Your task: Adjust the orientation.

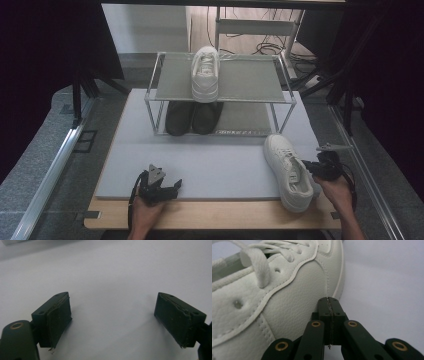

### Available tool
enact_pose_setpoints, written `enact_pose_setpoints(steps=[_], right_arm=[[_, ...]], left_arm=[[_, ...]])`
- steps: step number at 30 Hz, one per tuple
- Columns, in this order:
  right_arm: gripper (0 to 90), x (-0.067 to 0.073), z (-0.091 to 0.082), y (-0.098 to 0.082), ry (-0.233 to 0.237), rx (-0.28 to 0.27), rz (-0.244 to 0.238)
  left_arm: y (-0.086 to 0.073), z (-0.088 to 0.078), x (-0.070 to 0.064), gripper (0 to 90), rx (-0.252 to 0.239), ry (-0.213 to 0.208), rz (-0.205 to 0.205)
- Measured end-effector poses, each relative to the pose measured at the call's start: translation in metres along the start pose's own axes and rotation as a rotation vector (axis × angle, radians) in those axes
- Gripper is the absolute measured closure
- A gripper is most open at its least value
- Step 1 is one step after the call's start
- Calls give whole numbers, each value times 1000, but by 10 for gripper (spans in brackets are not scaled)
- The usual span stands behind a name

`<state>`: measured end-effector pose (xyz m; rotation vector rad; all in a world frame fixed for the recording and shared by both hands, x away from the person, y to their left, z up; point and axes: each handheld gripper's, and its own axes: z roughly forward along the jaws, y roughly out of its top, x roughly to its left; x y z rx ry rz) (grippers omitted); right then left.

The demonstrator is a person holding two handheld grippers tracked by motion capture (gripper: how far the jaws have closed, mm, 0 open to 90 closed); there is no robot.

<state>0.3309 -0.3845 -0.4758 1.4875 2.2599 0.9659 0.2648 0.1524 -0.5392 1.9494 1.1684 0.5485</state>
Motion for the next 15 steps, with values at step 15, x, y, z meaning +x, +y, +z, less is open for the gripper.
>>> enact_pose_setpoints(steps=[15], right_arm=[[900,27,8,4,48,17,-39]], left_arm=[[0,0,0,138,0,0,0]])
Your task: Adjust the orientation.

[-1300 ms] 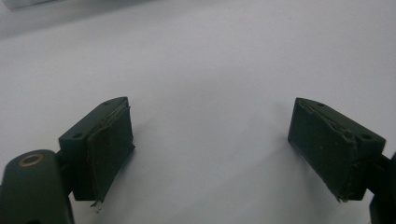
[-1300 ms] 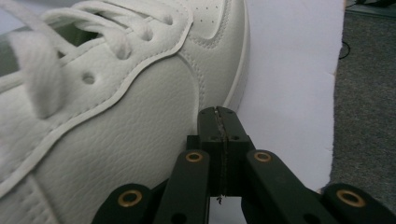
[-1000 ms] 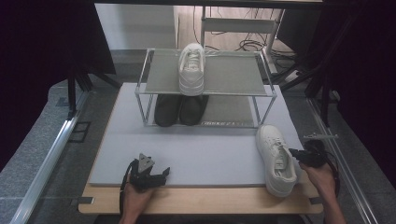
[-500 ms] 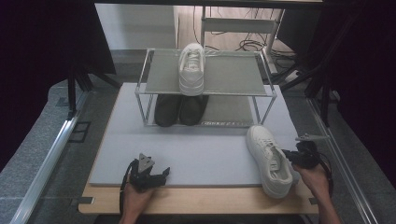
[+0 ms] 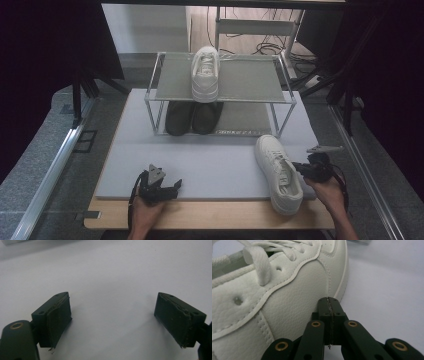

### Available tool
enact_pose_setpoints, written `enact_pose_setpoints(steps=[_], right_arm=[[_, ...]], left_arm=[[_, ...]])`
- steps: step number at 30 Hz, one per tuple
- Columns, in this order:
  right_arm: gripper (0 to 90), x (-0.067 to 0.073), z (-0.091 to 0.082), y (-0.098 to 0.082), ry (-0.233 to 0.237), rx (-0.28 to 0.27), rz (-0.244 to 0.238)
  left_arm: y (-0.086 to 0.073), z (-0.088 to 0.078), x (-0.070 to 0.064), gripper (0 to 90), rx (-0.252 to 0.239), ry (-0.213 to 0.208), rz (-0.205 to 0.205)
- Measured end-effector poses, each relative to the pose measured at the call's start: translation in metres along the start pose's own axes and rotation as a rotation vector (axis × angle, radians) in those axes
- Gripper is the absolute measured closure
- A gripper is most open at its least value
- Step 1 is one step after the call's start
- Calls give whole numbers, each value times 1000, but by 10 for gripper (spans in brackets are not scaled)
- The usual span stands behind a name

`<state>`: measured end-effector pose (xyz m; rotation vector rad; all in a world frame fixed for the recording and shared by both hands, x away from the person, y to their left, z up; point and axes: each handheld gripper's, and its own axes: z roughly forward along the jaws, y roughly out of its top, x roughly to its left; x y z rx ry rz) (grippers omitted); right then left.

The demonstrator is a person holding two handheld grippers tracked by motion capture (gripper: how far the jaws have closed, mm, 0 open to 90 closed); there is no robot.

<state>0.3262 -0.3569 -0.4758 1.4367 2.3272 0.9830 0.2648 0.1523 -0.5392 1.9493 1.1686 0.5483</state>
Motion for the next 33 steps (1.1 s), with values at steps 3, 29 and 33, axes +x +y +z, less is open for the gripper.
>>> enact_pose_setpoints(steps=[3,29,33], right_arm=[[900,6,5,3,15,-1,-10],[900,41,23,8,103,20,-66],[900,51,31,14,126,23,-89]], left_arm=[[0,0,0,138,0,0,0],[0,0,0,138,1,0,1],[0,0,0,138,1,0,1]])
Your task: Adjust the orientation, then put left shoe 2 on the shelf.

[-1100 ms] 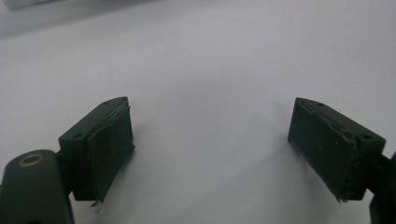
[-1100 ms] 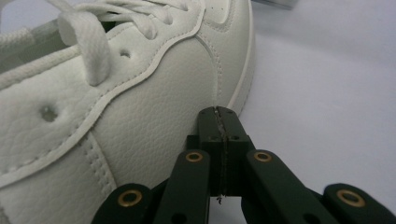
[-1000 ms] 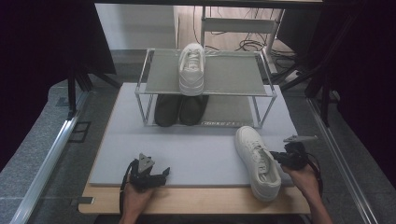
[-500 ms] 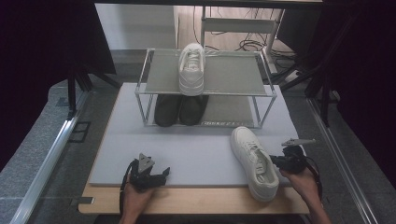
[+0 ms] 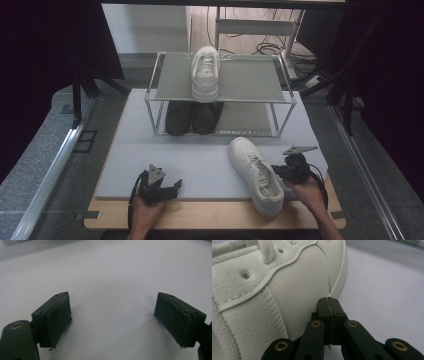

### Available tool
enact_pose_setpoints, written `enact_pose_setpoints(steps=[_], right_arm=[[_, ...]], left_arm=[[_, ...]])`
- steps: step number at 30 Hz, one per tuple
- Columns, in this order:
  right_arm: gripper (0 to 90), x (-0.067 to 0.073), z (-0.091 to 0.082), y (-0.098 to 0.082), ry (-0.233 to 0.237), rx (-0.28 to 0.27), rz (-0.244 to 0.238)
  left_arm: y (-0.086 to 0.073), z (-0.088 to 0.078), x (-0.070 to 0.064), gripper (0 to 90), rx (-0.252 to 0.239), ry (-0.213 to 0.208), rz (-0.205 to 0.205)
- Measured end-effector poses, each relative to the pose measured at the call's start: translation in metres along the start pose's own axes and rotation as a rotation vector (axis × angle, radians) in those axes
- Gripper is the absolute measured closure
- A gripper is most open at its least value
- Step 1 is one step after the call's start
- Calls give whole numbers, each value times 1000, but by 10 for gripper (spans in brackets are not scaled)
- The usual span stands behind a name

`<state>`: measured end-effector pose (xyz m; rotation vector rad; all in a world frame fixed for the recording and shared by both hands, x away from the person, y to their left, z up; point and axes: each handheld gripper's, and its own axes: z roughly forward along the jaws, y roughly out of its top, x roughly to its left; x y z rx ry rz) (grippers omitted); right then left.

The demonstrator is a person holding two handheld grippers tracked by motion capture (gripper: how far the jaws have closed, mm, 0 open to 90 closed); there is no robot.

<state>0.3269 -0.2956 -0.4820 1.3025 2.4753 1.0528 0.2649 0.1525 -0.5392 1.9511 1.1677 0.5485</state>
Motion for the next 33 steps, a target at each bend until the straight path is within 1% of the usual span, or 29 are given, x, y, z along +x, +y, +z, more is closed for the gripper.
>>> enact_pose_setpoints(steps=[3,7,19,23,25,26,28,33], right_arm=[[900,7,8,6,21,2,-15],[900,12,13,11,44,10,-26],[900,21,23,19,60,16,-50],[900,26,26,21,71,17,-68],[890,24,26,22,74,19,-72],[854,23,26,22,73,18,-70],[825,20,24,21,68,16,-64],[791,14,12,17,53,-6,-47]], left_arm=[[0,0,0,138,-2,0,-2],[0,0,0,138,-1,0,-2],[0,0,0,138,0,0,-1],[0,0,0,138,0,0,-1],[0,0,0,138,-1,0,-1],[0,0,0,138,1,1,-1],[0,0,0,139,-1,0,-1],[0,0,0,138,-1,0,-1]])
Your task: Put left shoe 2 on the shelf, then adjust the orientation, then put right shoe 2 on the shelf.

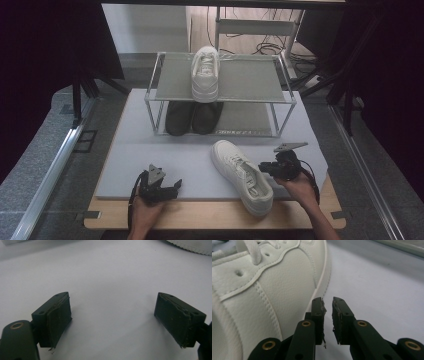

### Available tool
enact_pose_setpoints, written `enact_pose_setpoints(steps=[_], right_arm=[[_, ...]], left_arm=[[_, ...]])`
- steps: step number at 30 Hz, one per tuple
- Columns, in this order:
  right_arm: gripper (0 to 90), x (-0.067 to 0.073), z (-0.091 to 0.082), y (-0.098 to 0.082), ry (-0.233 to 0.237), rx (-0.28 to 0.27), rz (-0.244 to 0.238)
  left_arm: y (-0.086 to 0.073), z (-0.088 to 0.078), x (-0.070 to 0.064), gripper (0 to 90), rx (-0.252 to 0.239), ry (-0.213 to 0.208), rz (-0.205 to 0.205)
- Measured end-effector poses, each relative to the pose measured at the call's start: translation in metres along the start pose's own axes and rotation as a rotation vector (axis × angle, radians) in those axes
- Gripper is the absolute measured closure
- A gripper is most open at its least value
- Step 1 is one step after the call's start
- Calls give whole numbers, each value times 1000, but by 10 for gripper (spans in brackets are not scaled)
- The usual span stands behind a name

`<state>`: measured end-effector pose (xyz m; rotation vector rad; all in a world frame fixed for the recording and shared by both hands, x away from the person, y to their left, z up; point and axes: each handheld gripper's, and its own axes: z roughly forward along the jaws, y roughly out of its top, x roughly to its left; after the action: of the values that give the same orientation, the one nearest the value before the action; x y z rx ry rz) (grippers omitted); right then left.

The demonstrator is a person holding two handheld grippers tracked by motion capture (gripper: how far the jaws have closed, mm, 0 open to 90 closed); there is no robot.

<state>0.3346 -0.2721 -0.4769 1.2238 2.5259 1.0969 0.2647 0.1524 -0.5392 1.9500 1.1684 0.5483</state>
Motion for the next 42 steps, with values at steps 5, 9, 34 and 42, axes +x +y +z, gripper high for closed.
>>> enact_pose_setpoints(steps=[5,9,34,42], right_arm=[[760,-2,-14,-3,-15,-10,0],[734,-1,-23,-5,-20,-23,-2],[684,22,-59,-7,-10,-72,-55],[668,34,-66,-4,17,-75,-75]], left_arm=[[0,0,0,138,2,1,1],[0,0,0,138,-1,0,0],[0,0,0,138,1,1,0],[0,0,0,138,2,1,0]])
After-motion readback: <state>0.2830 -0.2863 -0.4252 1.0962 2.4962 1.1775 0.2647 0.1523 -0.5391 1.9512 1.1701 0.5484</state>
